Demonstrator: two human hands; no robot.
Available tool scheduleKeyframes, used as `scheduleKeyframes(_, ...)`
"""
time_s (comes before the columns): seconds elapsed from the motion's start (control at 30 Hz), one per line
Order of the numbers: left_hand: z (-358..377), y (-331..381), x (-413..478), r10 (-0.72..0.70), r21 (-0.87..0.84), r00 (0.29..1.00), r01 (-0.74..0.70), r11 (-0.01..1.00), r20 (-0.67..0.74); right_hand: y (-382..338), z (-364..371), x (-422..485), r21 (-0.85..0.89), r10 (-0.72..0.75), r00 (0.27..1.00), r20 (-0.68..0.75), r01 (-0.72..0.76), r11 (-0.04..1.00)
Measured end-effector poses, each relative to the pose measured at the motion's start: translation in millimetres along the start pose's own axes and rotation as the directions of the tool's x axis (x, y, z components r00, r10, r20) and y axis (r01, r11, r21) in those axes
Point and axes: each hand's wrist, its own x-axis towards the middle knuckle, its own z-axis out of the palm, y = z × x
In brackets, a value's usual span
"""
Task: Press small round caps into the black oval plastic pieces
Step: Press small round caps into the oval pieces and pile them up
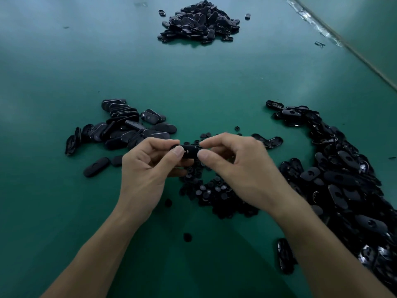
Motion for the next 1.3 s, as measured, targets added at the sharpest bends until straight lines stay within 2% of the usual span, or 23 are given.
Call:
scheduleKeyframes(0.17,-2,0,0,0.019,0.014,1.0,-0.019,1.0,0.024,-1,14,0,0.089,0.024,1.0,0.002,-0.024,0.996)
scheduleKeyframes(0.37,-2,0,1,0.028,0.05,0.996,-0.032,0.998,0.089,-2,19,-2,0.373,0.126,0.992,0.01,-0.121,0.92)
scheduleKeyframes(0.43,-2,0,1,0.036,0.087,0.993,-0.046,0.995,0.116,-3,24,-3,0.387,0.128,0.99,0.051,-0.138,0.912)
scheduleKeyframes(0.5,-2,-2,1,0.055,0.126,0.992,-0.069,0.99,0.114,-3,24,-4,0.273,0.095,0.994,0.053,-0.106,0.956)
scheduleKeyframes(0.6,-1,-3,1,0.069,0.117,0.995,-0.077,0.99,0.066,1,15,-3,-0.021,0.033,0.998,-0.057,-0.034,0.999)
scheduleKeyframes(0.67,-1,-3,1,0.052,0.077,0.997,-0.056,0.995,0.053,4,8,0,-0.182,0.035,0.995,-0.093,-0.052,0.982)
scheduleKeyframes(0.8,-1,-4,2,0.019,0.065,0.999,-0.022,0.998,0.049,6,4,3,-0.432,0.071,0.997,-0.003,-0.065,0.899)
scheduleKeyframes(0.97,-1,-6,3,0.008,0.073,0.999,-0.011,0.997,0.044,3,6,5,-0.512,0.111,0.993,0.044,-0.073,0.856)
scheduleKeyframes(1.3,-3,-11,3,0.086,0.128,0.992,-0.098,0.987,0.092,5,6,9,-0.429,0.08,0.996,0.029,-0.06,0.902)
